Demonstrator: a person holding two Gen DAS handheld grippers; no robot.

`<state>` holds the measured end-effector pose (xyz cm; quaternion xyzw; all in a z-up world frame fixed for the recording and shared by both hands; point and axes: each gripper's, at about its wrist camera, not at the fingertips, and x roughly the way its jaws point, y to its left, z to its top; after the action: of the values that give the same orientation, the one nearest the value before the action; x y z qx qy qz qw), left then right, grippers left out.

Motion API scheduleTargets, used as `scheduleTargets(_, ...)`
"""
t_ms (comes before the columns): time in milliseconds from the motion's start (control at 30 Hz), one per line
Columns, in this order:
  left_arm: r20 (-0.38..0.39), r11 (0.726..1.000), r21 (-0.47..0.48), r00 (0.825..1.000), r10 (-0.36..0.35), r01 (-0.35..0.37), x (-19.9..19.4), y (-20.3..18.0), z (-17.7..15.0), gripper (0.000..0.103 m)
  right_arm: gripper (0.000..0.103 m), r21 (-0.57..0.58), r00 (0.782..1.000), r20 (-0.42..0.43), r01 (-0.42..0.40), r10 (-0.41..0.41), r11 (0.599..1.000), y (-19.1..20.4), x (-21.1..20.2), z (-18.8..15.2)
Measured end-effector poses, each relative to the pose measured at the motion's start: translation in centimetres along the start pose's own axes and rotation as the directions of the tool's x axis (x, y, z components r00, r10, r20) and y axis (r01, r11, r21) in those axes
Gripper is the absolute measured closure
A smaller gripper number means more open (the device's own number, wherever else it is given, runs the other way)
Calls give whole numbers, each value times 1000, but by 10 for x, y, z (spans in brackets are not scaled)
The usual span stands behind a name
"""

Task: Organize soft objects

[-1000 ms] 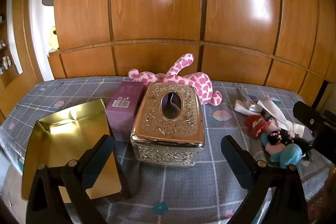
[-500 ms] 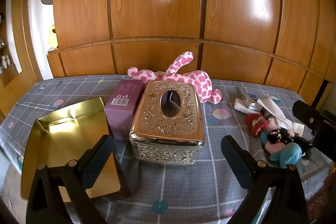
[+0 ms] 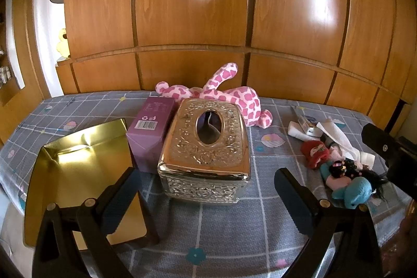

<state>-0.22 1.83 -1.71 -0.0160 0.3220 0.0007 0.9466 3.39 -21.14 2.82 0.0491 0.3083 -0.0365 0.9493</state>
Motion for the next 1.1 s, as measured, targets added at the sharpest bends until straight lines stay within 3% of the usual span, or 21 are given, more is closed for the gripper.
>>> scheduleTargets(500, -10, 999, 32, 1000, -14, 14, 1, -11, -1, 0, 0, 18, 1000, -1, 8, -8, 1000, -9, 2, 1)
scheduleTargets(700, -15, 991, 102, 996, -87, 88, 2, -26, 0, 0, 0, 63, 1000, 12, 24, -25, 998, -34, 2, 5)
scheduleTargets(833, -58, 967, 129, 975, -216, 221, 7, -38, 0, 0, 0, 140, 998, -2, 60, -61, 988, -69, 4, 8)
scheduleTargets(967, -100, 944, 167, 957, -271, 285, 18, -56, 1, 0, 0, 225, 990, -12, 138, -139, 964, -115, -1, 9)
scheduleTargets(1067, -153, 919, 161, 929, -338, 361, 30, -70, 2, 0, 0, 283, 981, -21, 190, -192, 940, -147, -5, 6)
scheduleTargets(1100, -164, 915, 170, 926, -339, 365, 32, -74, 1, 0, 0, 296, 979, -24, 202, -204, 934, -154, -5, 5)
